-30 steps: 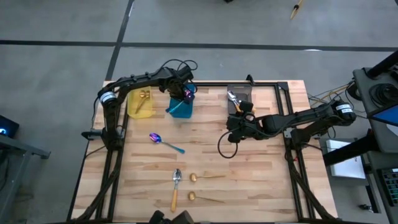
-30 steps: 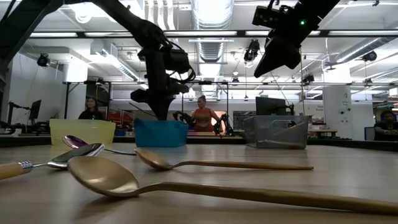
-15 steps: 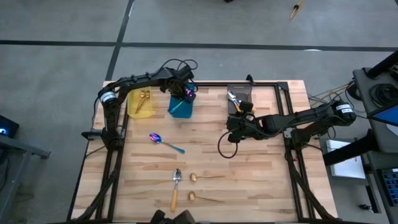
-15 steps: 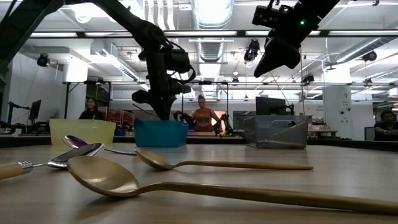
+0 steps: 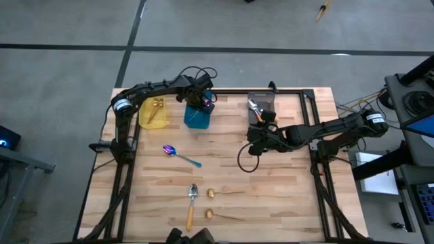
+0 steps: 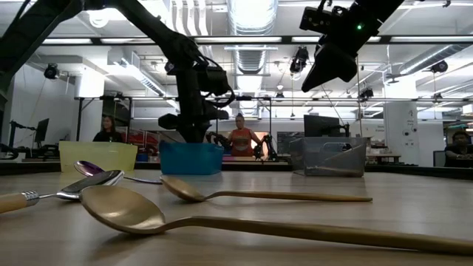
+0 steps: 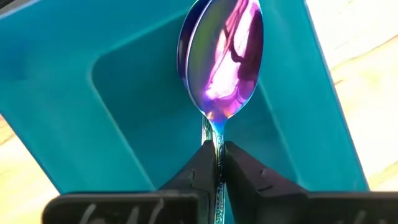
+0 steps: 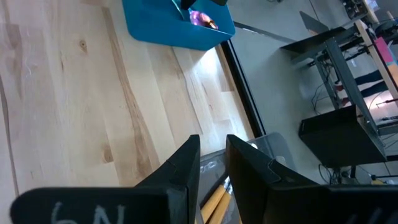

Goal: Sort silverware by color (type)
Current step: Put the blue spoon into the blue bin, then put the yellow spoon into the black bin

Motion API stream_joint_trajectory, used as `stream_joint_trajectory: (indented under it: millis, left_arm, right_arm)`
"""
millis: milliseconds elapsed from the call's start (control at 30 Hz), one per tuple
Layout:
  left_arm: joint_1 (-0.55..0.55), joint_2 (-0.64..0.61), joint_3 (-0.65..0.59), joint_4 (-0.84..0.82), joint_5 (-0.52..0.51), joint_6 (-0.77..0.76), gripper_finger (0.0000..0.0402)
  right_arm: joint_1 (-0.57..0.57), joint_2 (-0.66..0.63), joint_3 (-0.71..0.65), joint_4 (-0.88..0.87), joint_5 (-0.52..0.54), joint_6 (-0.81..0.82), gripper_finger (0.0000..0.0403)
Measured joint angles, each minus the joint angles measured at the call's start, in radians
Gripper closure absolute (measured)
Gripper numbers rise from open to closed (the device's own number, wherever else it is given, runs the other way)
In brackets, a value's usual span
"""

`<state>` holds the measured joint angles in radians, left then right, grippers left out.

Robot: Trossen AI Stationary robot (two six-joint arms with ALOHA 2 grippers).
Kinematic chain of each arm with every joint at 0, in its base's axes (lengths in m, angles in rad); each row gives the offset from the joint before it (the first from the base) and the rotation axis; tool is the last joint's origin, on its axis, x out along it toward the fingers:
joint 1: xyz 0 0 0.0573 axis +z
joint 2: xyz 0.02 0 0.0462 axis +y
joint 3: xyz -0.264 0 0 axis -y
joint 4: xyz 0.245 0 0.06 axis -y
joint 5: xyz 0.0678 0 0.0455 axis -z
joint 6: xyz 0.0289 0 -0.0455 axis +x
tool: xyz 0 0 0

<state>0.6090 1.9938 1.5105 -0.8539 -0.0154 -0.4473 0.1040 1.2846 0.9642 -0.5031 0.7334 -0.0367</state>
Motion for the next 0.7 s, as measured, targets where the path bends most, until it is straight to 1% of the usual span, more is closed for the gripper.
stream_joint_trajectory:
  millis: [167, 467, 567, 700]
  left_arm:
    - [0.0, 0.0, 0.0, 0.015, 0.0, 0.001, 0.0382]
    - [0.0, -0.001, 0.0, 0.023, 0.0, 0.006, 0.038]
    - [-0.002, -0.025, 0.0, 0.017, 0.0, 0.046, 0.038]
    - [-0.019, -0.09, 0.0, -0.004, -0.002, 0.128, 0.0379]
  right_arm:
    - [0.0, 0.0, 0.0, 0.004, 0.0, -0.001, 0.0335]
    - [0.0, 0.0, -0.001, 0.007, 0.0, -0.001, 0.0335]
    - [0.0, 0.0, -0.003, 0.007, 0.0, -0.001, 0.0335]
    - [0.0, 0.0, -0.003, 0.01, -0.001, -0.001, 0.0335]
